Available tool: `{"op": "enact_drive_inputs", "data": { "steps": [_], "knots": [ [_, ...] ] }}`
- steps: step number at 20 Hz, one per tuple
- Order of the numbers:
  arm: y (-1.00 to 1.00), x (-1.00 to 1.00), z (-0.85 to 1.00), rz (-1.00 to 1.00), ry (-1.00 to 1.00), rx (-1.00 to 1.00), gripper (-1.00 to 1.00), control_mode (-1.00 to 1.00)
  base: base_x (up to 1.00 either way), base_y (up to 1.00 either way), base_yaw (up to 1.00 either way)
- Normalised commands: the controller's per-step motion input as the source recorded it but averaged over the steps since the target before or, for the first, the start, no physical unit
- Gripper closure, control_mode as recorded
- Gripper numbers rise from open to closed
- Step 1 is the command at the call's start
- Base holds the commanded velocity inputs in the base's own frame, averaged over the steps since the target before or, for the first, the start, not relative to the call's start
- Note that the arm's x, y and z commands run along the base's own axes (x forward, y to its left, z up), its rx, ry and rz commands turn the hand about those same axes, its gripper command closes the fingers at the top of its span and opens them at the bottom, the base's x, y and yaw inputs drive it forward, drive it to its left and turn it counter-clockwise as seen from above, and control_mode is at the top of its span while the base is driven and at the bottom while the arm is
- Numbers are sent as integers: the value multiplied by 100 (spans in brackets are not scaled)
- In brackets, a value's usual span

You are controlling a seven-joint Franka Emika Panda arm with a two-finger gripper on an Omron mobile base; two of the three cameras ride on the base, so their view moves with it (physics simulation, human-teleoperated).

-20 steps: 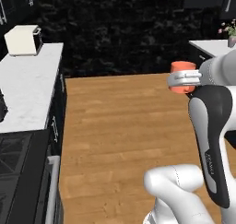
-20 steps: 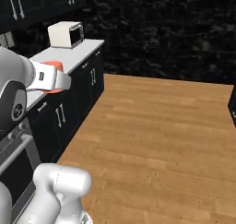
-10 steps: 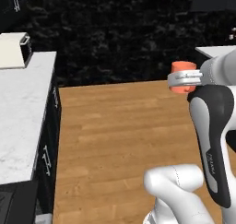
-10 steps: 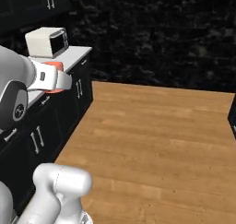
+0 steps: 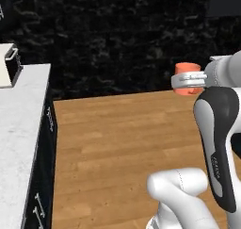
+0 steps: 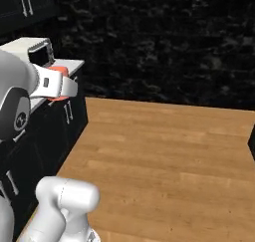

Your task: Gather all objects into one cabinet and sort the glasses and bowls to opposite sides.

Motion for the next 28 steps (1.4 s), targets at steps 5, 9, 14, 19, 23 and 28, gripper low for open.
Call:
{"op": "enact_drive_inputs", "data": {
  "steps": [5,9,14,19,23,28],
  "knots": [
    [0,0,0,0,0,0,100,100,99,0,-28],
    [0,0,0,0,0,0,100,100,83,0,-58],
    [0,0,0,0,0,0,100,100,91,21,-56],
    [0,0,0,0,0,0,100,100,100,34,-46],
    [0,0,0,0,0,0,100,100,100,37,-40],
    [0,0,0,0,0,0,100,100,98,17,-43]
  ]
}}
